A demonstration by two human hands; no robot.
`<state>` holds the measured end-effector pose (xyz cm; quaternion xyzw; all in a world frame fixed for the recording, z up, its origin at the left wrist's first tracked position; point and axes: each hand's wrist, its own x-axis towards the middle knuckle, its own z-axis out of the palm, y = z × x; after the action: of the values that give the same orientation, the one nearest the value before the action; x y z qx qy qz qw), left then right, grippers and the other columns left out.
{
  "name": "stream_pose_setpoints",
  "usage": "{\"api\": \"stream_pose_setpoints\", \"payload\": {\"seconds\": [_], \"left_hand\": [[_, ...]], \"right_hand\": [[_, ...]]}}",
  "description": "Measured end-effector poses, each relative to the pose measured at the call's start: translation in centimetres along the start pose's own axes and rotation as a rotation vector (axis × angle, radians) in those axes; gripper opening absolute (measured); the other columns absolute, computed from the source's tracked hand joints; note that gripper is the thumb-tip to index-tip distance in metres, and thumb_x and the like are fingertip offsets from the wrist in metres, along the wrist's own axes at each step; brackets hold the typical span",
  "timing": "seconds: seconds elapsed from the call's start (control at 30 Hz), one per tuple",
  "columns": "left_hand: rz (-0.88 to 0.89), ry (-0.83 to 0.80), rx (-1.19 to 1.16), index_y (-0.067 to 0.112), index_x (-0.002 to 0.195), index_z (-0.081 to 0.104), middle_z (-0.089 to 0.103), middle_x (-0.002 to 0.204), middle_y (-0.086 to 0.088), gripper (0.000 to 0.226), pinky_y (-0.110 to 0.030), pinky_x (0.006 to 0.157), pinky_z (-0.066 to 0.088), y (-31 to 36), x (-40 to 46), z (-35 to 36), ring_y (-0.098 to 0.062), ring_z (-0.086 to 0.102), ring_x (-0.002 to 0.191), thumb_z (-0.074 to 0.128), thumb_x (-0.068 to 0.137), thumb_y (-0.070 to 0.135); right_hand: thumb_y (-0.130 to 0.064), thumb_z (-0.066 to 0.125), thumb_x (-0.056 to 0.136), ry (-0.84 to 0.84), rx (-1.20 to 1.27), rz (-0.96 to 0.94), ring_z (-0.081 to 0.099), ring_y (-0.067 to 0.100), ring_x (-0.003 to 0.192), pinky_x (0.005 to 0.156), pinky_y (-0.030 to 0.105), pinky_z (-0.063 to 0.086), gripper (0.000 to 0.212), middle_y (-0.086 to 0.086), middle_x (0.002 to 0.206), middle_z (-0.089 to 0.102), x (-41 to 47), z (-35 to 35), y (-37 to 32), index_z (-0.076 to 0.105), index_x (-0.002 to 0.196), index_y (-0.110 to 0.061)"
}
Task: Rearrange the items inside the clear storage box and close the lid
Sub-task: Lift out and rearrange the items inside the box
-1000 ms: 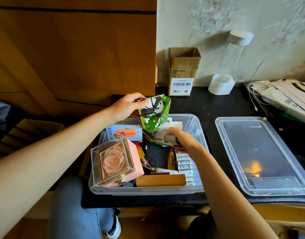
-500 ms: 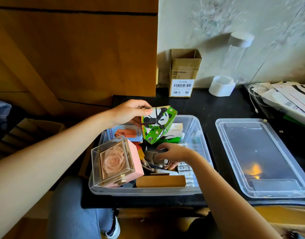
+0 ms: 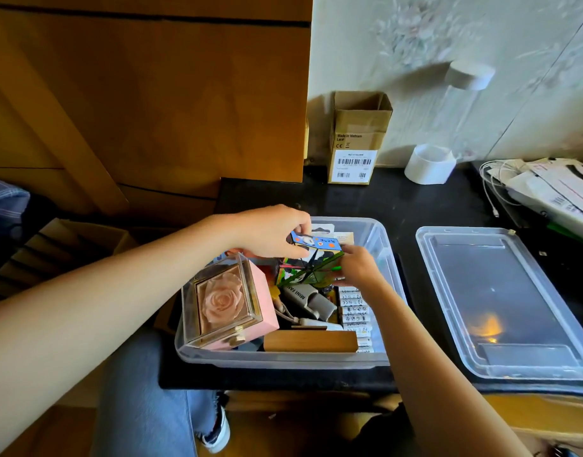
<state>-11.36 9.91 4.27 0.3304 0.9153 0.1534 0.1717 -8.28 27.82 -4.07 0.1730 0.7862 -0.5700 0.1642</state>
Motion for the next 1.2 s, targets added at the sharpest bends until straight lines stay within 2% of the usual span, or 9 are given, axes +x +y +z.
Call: {"api": "stream_pose_setpoints", "payload": {"seconds": [0.17,0.23,0.33,0.43,0.53,0.7,0.83,0.97,1.2], "left_hand": [[0.017,-0.015,0.263,0.019,0.098,0.056,0.048,0.069,0.014,0.028,-0.024,0.050,0.030,1.0,0.6,0.7,-0.008,0.045,0.057,0.065,0.084,0.042],[0.007,-0.042,0.303,0.019,0.108,0.054,0.052,0.077,0.013,0.037,-0.027,0.058,0.038,1.1,0.6,0.8,-0.012,0.051,0.071,0.065,0.084,0.045],[-0.041,-0.043,-0.020,0.024,0.117,0.052,0.059,0.107,0.006,0.043,-0.031,0.078,0.051,0.9,-0.6,0.6,-0.011,0.060,0.092,0.065,0.083,0.047],[-0.065,0.028,-0.337,0.034,0.110,0.054,0.056,0.112,0.015,0.035,-0.018,0.081,0.047,0.8,-3.5,0.6,0.000,0.059,0.101,0.061,0.082,0.054],[-0.095,0.060,-0.462,0.039,0.108,0.058,0.057,0.114,0.021,0.047,-0.021,0.089,0.045,0.5,-6.9,1.2,0.005,0.055,0.108,0.053,0.072,0.069],[-0.117,0.280,-0.492,0.042,0.118,0.049,0.053,0.122,0.020,0.061,-0.027,0.097,0.044,0.1,-10.7,2.5,0.005,0.049,0.117,0.062,0.066,0.071],[-0.113,0.292,-0.468,0.043,0.134,0.036,0.042,0.137,0.021,0.086,-0.039,0.101,0.046,0.0,-12.5,3.3,0.000,0.042,0.127,0.067,0.060,0.075],[-0.121,0.283,-0.367,0.060,0.134,0.023,0.035,0.136,0.031,0.100,-0.035,0.102,0.044,-0.2,-13.8,3.7,0.004,0.039,0.127,0.072,0.048,0.078],[-0.115,0.307,-0.319,0.065,0.134,0.014,0.038,0.136,0.030,0.099,-0.028,0.096,0.048,-0.4,-14.1,4.0,0.006,0.043,0.122,0.074,0.055,0.064]], "right_hand": [[-0.029,0.046,0.095,-0.098,0.176,0.152,0.069,0.018,0.064,0.057,0.027,0.058,0.022,0.009,0.086,0.070,-0.6,-0.6,-0.4,0.063,0.088,-0.016],[-0.033,0.049,0.093,-0.105,0.095,0.166,0.068,0.021,0.068,0.062,0.028,0.058,0.023,0.009,0.091,0.068,-0.5,-0.5,-0.5,0.060,0.090,-0.013],[-0.030,0.050,0.094,-0.096,0.038,0.172,0.067,0.023,0.069,0.064,0.027,0.056,0.024,0.012,0.093,0.068,-0.3,-0.3,-0.6,0.058,0.099,-0.008],[-0.018,0.046,0.096,-0.073,0.027,0.121,0.062,0.020,0.070,0.068,0.026,0.054,0.020,0.016,0.096,0.064,0.0,-0.2,-0.5,0.060,0.100,-0.004],[-0.011,0.039,0.097,-0.038,-0.018,0.078,0.060,0.022,0.081,0.071,0.027,0.051,0.021,0.019,0.105,0.063,0.2,-0.1,-0.3,0.060,0.103,-0.010],[-0.009,0.034,0.097,0.018,-0.213,-0.038,0.062,0.029,0.097,0.088,0.040,0.053,0.033,0.018,0.112,0.063,0.0,0.4,0.0,0.061,0.116,-0.010],[-0.018,0.040,0.097,0.048,-0.529,-0.085,0.064,0.030,0.092,0.084,0.046,0.053,0.026,0.014,0.101,0.067,-1.0,0.4,0.6,0.061,0.109,-0.008],[-0.015,0.043,0.096,-0.112,-0.824,-0.065,0.064,0.029,0.098,0.087,0.038,0.053,0.027,0.016,0.107,0.066,-2.2,-0.4,0.2,0.062,0.110,-0.002],[-0.009,0.048,0.093,-0.285,-0.853,-0.016,0.065,0.031,0.100,0.079,0.031,0.052,0.026,0.019,0.108,0.067,-5.0,-1.6,-1.1,0.063,0.112,0.001]]}}
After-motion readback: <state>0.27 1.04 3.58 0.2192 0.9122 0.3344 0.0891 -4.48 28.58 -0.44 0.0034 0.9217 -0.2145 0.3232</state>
